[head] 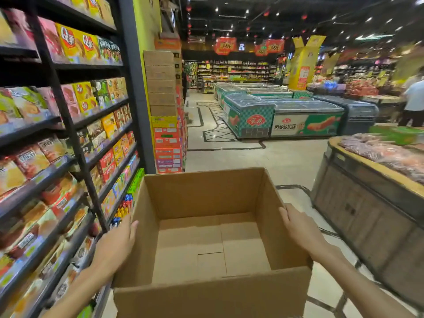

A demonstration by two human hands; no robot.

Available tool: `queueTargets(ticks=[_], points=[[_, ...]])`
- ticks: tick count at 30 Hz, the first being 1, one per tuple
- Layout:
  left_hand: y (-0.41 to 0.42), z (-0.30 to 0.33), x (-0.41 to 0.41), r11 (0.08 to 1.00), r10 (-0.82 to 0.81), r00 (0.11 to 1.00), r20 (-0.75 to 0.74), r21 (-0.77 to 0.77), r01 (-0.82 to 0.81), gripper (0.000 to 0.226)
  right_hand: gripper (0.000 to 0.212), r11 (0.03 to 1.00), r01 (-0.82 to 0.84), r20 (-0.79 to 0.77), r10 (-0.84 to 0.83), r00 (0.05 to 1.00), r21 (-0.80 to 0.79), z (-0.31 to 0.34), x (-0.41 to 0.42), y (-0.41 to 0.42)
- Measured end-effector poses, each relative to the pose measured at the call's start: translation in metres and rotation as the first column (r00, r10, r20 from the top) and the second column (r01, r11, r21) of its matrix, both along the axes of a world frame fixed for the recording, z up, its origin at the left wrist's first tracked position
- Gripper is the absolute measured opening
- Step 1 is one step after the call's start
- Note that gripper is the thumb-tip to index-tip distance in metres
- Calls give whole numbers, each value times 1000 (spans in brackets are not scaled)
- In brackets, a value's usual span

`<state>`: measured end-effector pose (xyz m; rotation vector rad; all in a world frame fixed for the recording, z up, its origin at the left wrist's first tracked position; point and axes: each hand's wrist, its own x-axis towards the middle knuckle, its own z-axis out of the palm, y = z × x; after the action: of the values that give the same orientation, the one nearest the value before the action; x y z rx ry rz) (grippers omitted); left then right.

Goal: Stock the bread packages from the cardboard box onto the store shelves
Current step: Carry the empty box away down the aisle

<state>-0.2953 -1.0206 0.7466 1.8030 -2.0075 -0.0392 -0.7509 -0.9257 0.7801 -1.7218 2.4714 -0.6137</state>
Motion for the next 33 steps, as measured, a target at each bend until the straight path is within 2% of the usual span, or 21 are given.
queueTargets(ticks=[4,6,9,13,16,21,24,27,28,33], points=[[-97,-1,-28,999,-36,999,11,28,35,38,33,999,30,-35,-31,999,-14,-8,-26,-83],[-118,5,-38,999,-41,999,17,34,41,40,33,999,48,-36,-48,998,-6,-8,-34,-103],[-198,-4,-67,997,-66,998,11,47,65,37,34,998,60,-41,-61,997,-20,-25,-64,-181],[-302,-8,-113,995,-64,998,28,76,62,35,32,999,51,-20,-51,999,-20,-32,-106,-285],[-377,-7,-145,994,-59,998,-23,88,61,35,29,999,35,4,-35,999,7,-30,-135,-364],[-499,-3,-187,989,-62,997,-36,130,66,33,38,999,43,57,-43,997,8,-22,-176,-482],[-573,-3,-213,986,-43,999,-21,163,46,40,27,998,51,3,-51,999,21,-23,-199,-554],[-652,-9,-240,979,-37,998,-43,197,45,43,35,998,53,-77,-50,996,34,-34,-227,-630],[-679,-13,-250,977,-36,998,-44,208,44,43,38,997,62,-83,-58,995,40,-37,-237,-657],[-818,-22,-296,969,-28,1000,-8,245,29,42,25,993,111,-85,-108,991,40,-41,-272,-788]])
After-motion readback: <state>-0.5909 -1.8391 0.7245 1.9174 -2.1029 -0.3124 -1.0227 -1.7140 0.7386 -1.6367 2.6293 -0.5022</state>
